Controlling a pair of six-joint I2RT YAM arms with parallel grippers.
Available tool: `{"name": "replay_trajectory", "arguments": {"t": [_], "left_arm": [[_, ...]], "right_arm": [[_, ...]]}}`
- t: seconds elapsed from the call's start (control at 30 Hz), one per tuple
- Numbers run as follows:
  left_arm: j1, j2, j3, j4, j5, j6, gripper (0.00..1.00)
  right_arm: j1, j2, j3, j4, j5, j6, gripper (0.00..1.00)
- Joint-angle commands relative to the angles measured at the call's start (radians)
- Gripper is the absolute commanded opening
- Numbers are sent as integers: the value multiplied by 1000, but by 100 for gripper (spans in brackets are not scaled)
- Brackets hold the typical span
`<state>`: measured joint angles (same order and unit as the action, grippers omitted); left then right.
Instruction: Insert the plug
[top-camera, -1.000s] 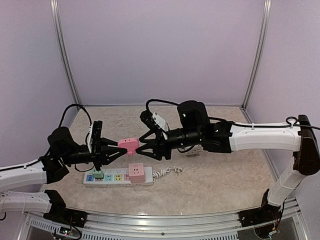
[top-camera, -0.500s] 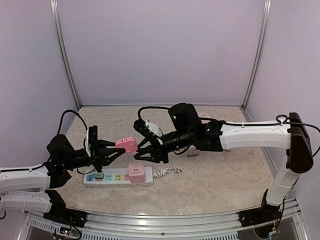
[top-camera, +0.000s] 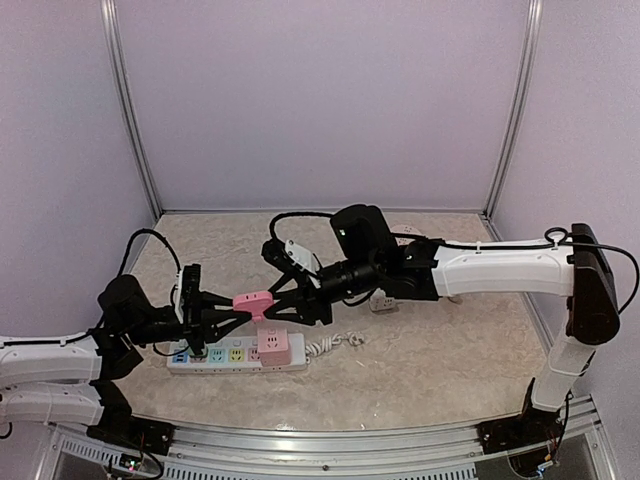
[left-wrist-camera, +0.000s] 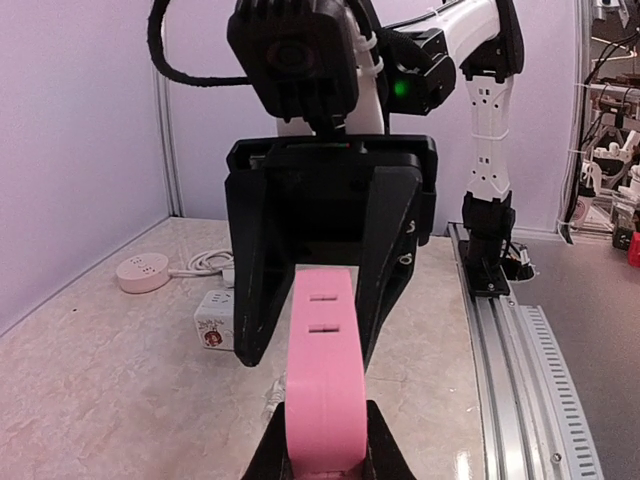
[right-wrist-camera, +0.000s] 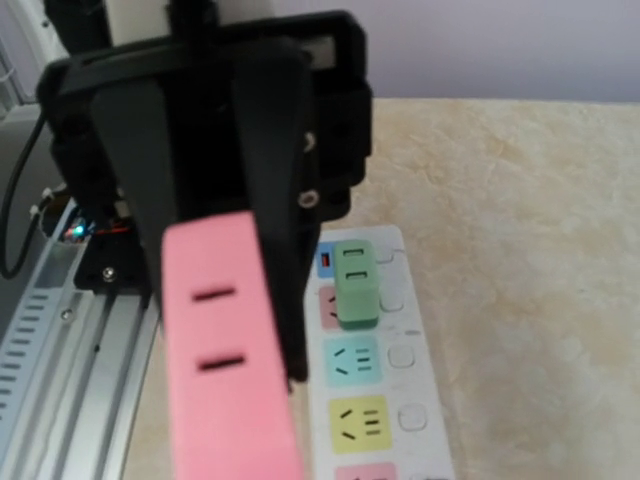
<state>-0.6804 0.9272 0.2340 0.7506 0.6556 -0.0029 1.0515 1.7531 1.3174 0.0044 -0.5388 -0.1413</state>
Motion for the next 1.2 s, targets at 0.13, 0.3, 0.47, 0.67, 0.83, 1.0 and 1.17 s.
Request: {"name": "replay_trajectory", "arguments": {"t": [0.13, 0.3, 0.47, 0.67, 0.83, 1.0, 1.17], "left_arm": [[-7, -6, -9, 13, 2, -5, 0], [-15, 9, -5, 13, -19, -27, 0], [-21, 19, -7, 10, -80, -54, 0], [7, 5, -11, -88, -86, -1, 70], [26, -5, 1, -165, -62, 38, 57], [21, 46, 13, -150, -72, 44, 45], [21, 94, 33, -117, -59, 21, 38]], "right_arm": [[-3, 13, 54, -32, -66, 6, 25], [-2, 5, 54, -16, -122, 21, 0], [-4, -3, 22, -23, -89, 15, 0], [-28, -9, -31, -7, -88, 31, 0], [-43, -6, -50, 35, -92, 10, 0], [-50, 22, -46, 47, -97, -7, 0], [-51, 37, -50, 48, -110, -26, 0]]}}
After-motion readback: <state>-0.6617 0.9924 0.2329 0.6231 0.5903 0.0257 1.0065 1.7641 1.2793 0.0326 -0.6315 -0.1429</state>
